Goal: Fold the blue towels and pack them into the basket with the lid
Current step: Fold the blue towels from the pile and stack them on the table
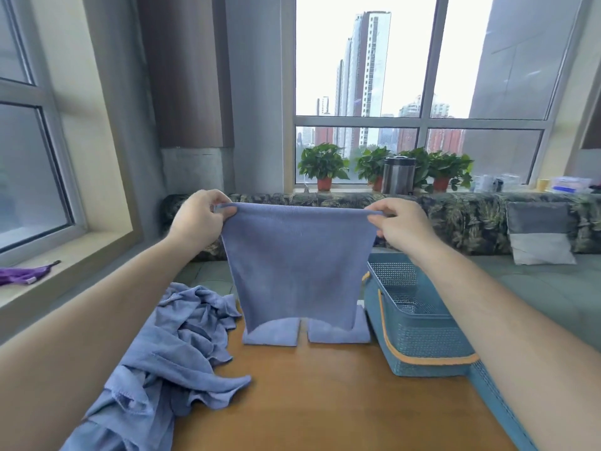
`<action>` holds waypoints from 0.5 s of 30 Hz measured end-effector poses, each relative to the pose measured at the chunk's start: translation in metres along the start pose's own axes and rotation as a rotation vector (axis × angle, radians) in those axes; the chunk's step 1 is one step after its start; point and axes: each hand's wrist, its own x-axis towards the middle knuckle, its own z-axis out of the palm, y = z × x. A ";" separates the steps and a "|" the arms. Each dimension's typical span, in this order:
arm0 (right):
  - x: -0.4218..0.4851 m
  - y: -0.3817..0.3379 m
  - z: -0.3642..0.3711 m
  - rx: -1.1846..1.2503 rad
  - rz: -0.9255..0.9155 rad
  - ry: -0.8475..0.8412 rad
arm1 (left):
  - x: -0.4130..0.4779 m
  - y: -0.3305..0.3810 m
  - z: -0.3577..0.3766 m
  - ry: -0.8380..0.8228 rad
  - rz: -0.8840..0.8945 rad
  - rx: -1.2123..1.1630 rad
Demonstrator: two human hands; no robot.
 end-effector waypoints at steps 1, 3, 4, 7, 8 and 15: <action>-0.002 -0.001 0.000 0.047 0.000 0.013 | 0.000 0.000 0.001 0.019 -0.009 -0.040; -0.009 0.005 0.004 0.133 0.015 0.018 | -0.011 -0.002 0.005 0.020 -0.027 -0.107; -0.014 0.012 0.007 0.175 0.030 0.013 | -0.018 -0.007 0.009 0.007 -0.041 -0.125; -0.040 0.042 0.020 0.193 0.089 -0.026 | -0.056 -0.028 0.028 -0.045 -0.109 -0.164; -0.053 0.056 0.025 0.163 0.106 -0.051 | -0.074 -0.034 0.034 -0.076 -0.125 -0.159; -0.216 0.188 0.068 -0.132 0.117 -0.225 | -0.262 -0.111 0.101 -0.320 -0.229 -0.073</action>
